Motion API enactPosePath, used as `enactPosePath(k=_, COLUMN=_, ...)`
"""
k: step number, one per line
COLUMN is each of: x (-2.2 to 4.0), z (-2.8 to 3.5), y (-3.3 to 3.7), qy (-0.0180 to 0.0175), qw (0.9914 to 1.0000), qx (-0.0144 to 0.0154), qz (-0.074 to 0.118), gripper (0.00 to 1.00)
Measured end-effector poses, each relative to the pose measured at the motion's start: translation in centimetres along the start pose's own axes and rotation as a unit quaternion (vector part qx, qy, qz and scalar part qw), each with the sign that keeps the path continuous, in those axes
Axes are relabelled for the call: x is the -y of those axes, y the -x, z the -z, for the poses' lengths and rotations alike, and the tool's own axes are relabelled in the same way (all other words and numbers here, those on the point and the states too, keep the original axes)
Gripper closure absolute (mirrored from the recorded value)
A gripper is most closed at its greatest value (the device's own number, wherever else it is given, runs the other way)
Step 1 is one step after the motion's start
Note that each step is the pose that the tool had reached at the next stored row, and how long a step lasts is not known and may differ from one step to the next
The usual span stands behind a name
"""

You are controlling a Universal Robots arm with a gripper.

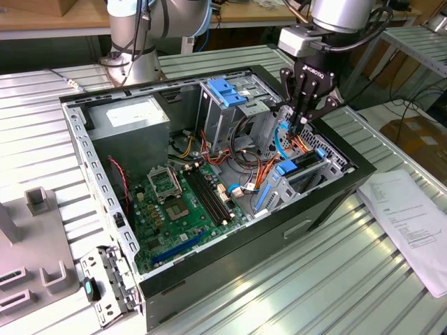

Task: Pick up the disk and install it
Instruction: 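Insert the second disk wire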

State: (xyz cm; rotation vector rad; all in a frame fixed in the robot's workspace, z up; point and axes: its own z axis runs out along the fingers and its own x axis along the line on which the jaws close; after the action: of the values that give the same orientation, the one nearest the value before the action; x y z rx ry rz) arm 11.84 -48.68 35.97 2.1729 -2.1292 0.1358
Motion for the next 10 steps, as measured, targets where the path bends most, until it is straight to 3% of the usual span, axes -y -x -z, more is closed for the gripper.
enactPosePath(k=3, x=-0.01, z=-0.12, y=-0.21, qy=-0.0019, qw=1.00000, qx=0.0005, qz=0.000, gripper=0.84)
enactPosePath(k=6, x=-0.21, z=-0.37, y=-0.91, qy=-0.0055, qw=0.99998, qx=0.0026, qz=-0.001, gripper=0.84)
enactPosePath(k=10, x=-0.56, z=-0.73, y=-1.93, qy=-0.0077, qw=0.99990, qx=0.0116, qz=-0.001, gripper=0.84)
